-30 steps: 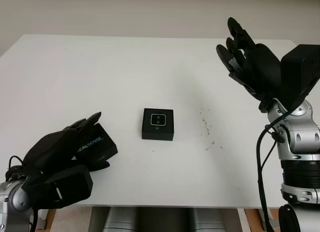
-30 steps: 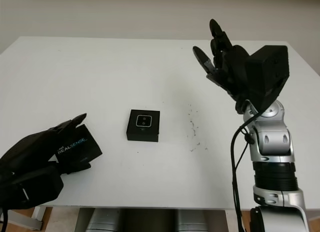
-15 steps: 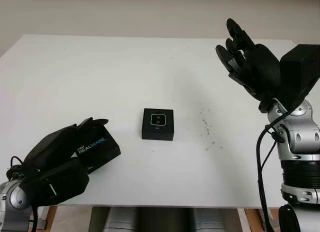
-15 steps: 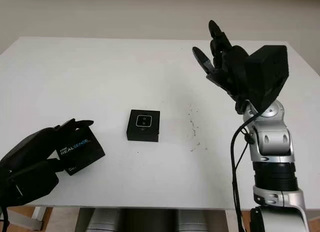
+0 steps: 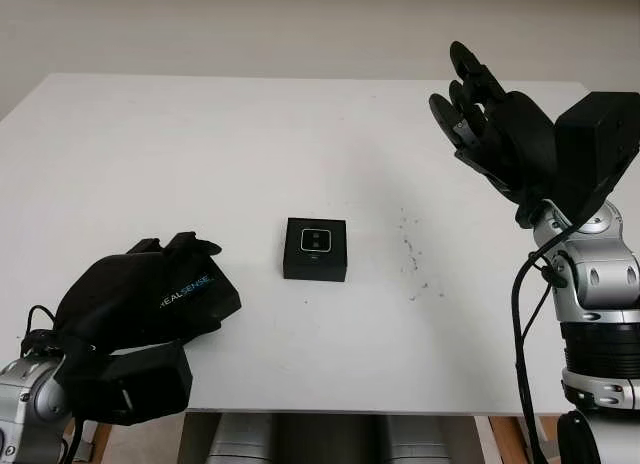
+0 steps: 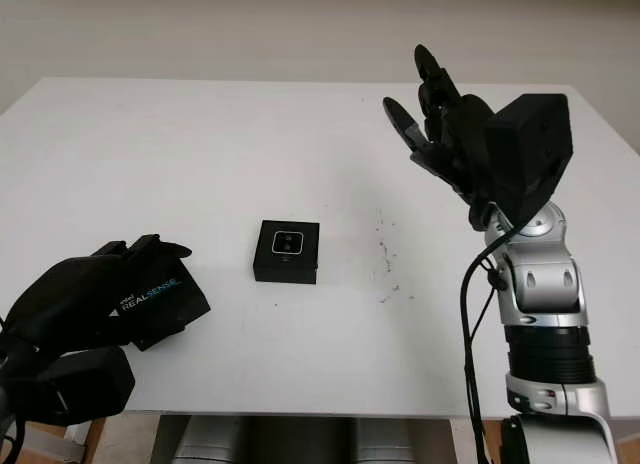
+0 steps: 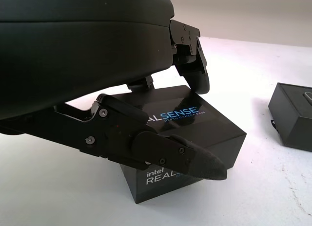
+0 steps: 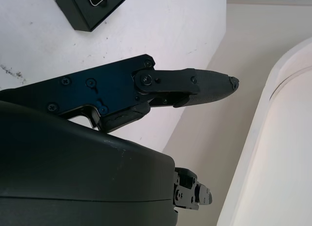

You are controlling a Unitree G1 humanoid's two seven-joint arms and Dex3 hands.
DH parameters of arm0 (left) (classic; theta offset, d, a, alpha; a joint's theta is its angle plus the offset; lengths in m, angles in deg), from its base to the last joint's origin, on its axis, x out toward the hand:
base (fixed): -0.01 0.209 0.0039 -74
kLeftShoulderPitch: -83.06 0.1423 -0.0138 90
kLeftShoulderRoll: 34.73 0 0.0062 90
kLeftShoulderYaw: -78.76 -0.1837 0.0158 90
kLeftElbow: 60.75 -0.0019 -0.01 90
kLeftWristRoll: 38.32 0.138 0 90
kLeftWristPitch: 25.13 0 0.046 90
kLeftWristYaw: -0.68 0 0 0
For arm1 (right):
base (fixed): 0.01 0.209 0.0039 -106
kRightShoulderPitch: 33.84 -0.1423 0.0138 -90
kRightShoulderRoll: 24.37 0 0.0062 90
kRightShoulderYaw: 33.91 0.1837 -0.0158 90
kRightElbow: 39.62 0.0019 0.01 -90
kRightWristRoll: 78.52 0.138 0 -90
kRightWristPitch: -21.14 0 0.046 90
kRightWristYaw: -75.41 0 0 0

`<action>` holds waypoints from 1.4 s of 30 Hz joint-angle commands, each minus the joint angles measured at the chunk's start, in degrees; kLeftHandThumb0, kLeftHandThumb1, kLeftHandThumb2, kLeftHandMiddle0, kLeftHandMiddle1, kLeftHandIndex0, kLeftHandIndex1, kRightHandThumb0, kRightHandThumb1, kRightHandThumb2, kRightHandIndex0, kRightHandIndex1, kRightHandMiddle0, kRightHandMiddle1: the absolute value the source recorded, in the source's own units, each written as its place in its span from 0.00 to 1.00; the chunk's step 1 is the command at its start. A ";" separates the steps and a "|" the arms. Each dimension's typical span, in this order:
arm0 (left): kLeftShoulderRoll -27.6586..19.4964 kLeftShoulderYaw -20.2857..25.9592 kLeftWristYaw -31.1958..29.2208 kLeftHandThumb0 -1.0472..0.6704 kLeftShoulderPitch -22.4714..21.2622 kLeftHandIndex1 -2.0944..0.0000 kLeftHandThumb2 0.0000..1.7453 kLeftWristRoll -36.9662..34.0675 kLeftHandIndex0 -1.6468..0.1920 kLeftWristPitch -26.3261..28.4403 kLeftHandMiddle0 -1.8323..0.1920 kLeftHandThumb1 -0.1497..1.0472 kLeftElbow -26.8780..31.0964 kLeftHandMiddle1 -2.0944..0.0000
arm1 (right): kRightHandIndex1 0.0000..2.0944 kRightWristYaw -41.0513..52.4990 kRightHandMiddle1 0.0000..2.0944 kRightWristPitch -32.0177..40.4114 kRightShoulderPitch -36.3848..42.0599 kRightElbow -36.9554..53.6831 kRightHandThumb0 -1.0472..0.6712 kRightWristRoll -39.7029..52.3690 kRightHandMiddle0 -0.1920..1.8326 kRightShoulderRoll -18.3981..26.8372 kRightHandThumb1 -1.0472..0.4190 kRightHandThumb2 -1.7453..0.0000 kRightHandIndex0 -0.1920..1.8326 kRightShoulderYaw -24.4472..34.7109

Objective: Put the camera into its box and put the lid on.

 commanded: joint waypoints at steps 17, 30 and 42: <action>1.24 1.93 2.05 0.57 -2.59 0.25 0.03 -4.62 0.79 -2.77 0.81 0.95 -0.23 0.21 | 0.03 0.73 0.03 0.14 0.47 1.79 0.18 -0.27 0.06 0.43 0.00 0.77 0.03 0.01; 3.87 5.81 -6.39 0.57 -12.26 0.32 0.03 -24.46 0.77 5.61 0.76 0.94 0.50 0.36 | 0.03 1.65 0.03 -0.93 0.27 1.02 0.19 -0.01 0.06 0.21 0.00 0.77 0.03 -0.11; 1.60 -0.55 -10.12 0.55 -28.59 0.30 0.03 -25.53 0.73 -1.75 0.74 0.92 -13.70 0.33 | 0.03 0.85 0.03 -1.01 1.16 1.57 0.17 -0.87 0.07 -0.20 0.00 0.79 0.04 -0.73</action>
